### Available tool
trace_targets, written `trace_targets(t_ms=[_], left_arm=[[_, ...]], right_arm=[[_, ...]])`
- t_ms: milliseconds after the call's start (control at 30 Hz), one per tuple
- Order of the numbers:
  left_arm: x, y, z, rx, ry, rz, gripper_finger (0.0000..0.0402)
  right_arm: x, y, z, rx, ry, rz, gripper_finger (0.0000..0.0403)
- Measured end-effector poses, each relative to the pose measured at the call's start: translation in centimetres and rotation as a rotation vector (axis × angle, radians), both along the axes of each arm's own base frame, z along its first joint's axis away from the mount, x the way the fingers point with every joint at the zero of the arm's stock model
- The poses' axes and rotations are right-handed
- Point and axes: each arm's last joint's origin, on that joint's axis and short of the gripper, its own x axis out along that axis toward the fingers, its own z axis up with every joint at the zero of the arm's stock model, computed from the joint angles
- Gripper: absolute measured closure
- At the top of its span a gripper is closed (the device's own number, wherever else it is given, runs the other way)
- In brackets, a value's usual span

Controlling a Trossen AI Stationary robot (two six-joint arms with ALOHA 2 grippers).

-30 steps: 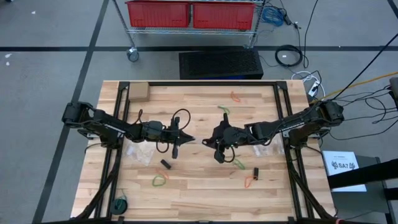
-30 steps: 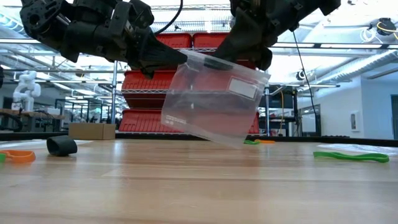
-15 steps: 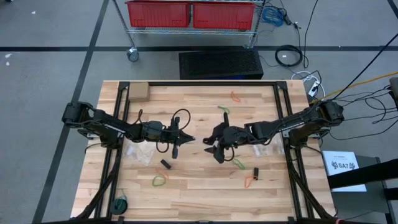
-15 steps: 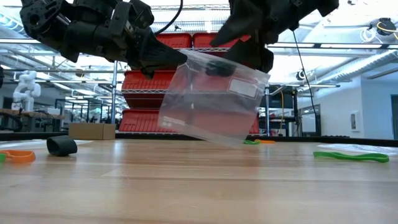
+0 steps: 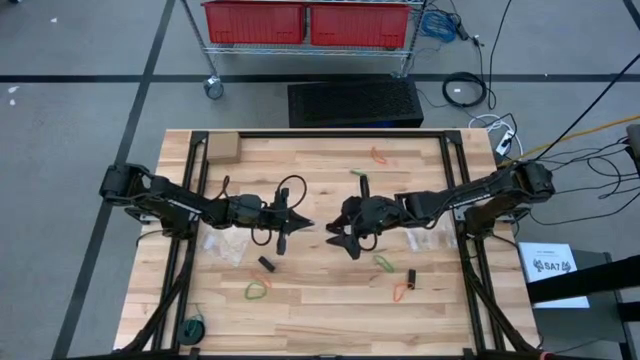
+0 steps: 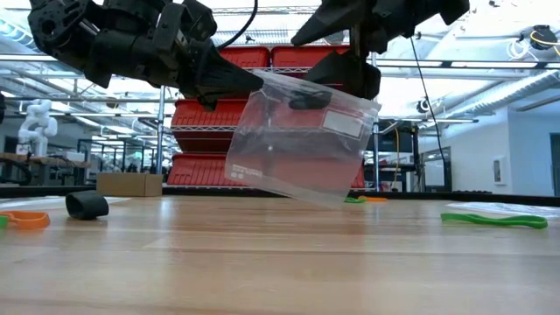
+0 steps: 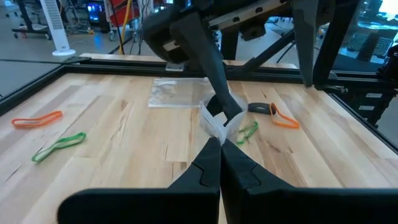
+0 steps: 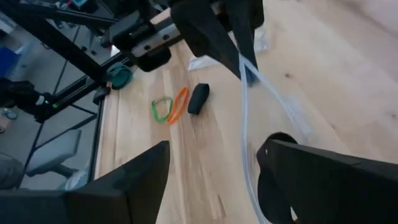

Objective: Sort rubber bands
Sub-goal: Put the black rubber band into the top left transparent zip bag

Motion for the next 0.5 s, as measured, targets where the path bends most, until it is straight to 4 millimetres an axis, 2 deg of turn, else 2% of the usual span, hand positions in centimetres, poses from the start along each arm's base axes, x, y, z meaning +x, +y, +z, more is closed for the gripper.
trace_targets(t_ms=[133, 233, 333, 500], left_arm=[[0.01, 0.00, 0.01, 0.000, 0.000, 0.000, 0.0401], [0.01, 0.00, 0.02, 0.000, -0.001, 0.000, 0.0401], [0.01, 0.00, 0.03, 0.000, -0.001, 0.000, 0.0401], [0.01, 0.00, 0.03, 0.000, -0.001, 0.000, 0.0401]], right_arm=[[-0.43, -0.06, 0.60, -0.071, -0.015, 0.040, 0.0149], [-0.67, -0.11, 0.71, -0.132, -0.011, 0.065, 0.0178], [-0.67, -0.11, 0.71, -0.184, -0.016, 0.094, 0.0232], [-0.88, 0.13, 0.62, -0.276, 0.032, 0.105, 0.0358]])
